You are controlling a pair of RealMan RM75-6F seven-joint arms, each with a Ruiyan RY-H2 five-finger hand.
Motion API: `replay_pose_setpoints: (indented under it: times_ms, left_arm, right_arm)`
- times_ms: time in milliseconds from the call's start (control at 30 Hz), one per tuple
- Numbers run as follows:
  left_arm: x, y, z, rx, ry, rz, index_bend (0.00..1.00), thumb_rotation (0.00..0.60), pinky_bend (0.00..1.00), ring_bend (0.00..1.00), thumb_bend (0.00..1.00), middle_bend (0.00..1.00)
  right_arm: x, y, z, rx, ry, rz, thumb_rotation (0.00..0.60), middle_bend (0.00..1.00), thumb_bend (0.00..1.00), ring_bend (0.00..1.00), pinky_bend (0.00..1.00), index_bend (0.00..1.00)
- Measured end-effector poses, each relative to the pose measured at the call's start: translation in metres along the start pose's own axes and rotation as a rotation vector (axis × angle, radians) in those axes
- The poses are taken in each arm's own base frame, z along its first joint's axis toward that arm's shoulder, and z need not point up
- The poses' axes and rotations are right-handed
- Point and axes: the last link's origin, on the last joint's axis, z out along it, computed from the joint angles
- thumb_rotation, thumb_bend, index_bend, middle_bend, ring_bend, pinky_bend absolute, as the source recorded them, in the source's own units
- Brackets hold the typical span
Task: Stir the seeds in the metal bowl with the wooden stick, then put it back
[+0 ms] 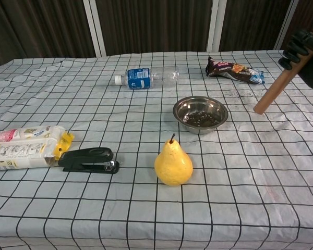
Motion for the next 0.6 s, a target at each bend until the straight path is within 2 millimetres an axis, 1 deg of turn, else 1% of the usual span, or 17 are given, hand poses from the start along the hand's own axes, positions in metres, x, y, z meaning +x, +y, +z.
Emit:
replay_pose_setpoints:
  times_ms: [100, 200, 233, 367, 533, 600]
  left_arm:
    - [0.0, 0.0, 0.001, 0.002, 0.0, 0.002, 0.0, 0.6, 0.02, 0.0, 0.4, 0.0]
    - [0.0, 0.0, 0.001, 0.005, 0.002, 0.003, 0.0, 0.6, 0.02, 0.0, 0.4, 0.0]
    - [0.0, -0.001, 0.002, 0.008, 0.004, 0.003, 0.0, 0.6, 0.02, 0.0, 0.4, 0.0]
    - [0.0, -0.002, 0.003, 0.014, 0.007, 0.002, 0.0, 0.6, 0.02, 0.0, 0.4, 0.0]
    - [0.0, -0.002, 0.003, 0.013, 0.003, -0.001, 0.0, 0.6, 0.02, 0.0, 0.4, 0.0]
    - [0.001, -0.002, 0.003, 0.012, 0.004, -0.001, 0.0, 0.6, 0.02, 0.0, 0.4, 0.0]
  right_arm:
    - [-0.02, -0.003, 0.006, 0.017, -0.046, 0.029, 0.6, 1.0, 0.59, 1.0, 1.0, 1.0]
    - [-0.044, -0.003, 0.011, 0.022, -0.08, 0.055, 0.6, 1.0, 0.59, 1.0, 1.0, 1.0]
    - [-0.055, -0.003, 0.013, 0.02, -0.094, 0.063, 0.6, 1.0, 0.59, 1.0, 1.0, 1.0]
    - [-0.087, 0.0, 0.017, 0.012, -0.131, 0.053, 0.6, 1.0, 0.59, 1.0, 1.0, 1.0]
    - [-0.13, 0.01, 0.015, -0.008, -0.194, 0.005, 0.6, 1.0, 0.59, 1.0, 1.0, 1.0]
    - [-0.143, 0.017, 0.013, -0.02, -0.214, -0.016, 0.6, 1.0, 0.59, 1.0, 1.0, 1.0]
